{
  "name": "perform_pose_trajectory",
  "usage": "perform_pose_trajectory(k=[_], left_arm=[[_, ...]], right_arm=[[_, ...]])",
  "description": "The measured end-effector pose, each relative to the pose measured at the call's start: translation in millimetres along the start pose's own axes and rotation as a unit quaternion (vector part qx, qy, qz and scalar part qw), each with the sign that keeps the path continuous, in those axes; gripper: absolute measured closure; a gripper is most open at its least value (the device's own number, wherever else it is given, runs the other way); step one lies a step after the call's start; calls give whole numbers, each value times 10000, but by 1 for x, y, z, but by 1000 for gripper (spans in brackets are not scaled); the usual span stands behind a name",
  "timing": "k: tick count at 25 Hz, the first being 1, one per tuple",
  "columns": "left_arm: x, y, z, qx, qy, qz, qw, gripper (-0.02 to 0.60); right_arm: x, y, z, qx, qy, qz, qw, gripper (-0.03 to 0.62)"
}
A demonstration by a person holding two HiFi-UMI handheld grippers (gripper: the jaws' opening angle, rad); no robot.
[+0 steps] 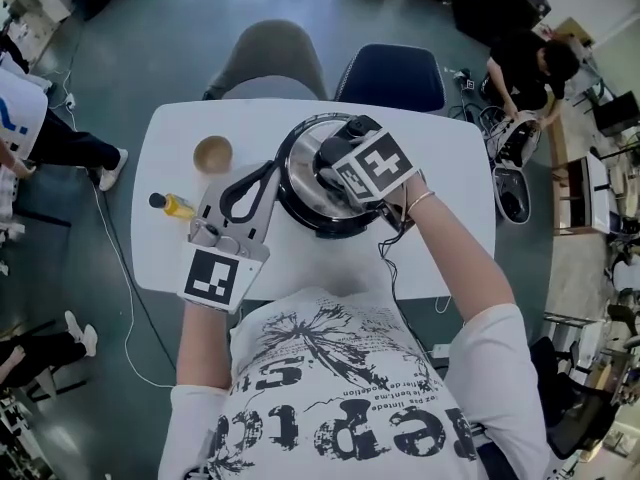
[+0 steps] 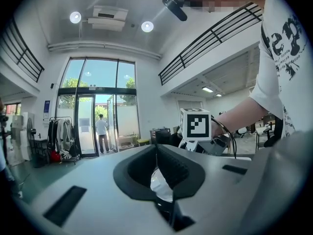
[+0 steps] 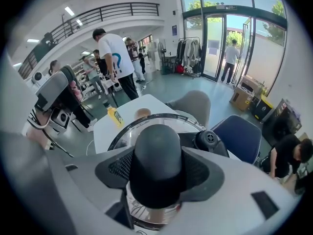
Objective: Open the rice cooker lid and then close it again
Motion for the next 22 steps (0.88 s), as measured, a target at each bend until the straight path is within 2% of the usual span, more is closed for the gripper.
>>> perform_pose_trajectory(k=[3, 7, 12, 15, 18, 22], left_arm=[[0, -1, -4, 50, -83, 104, 9999, 561], [-6, 1, 1, -156, -220, 224, 9994, 561], [-23, 13, 0, -85, -134, 347, 9993, 561], [-19, 19, 2, -64, -95, 432, 9990, 561], [-15, 21, 5, -34, -117, 586, 9982, 561], [-8, 31, 13, -101, -55, 777, 9969, 561]], right_arm=[[2, 2, 0, -12, -88, 60, 9999, 301], [1, 2, -1, 7, -295, 102, 9995, 301], [-7, 9, -15, 103, -331, 366, 9987, 303], [-12, 12, -10, 130, -273, 490, 9983, 303], [-15, 19, -9, 198, -301, 428, 9984, 303], [-26, 32, 0, 339, -593, 342, 9971, 303]])
Point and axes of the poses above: the fingertips, and each gripper's own axes: y backward along the fingers, x to its right, z out of its underside, the point moved 5 cm from there along y, backward along the fingers, and after that the axes turned 6 degrees about -y, right-handed, at the moved point
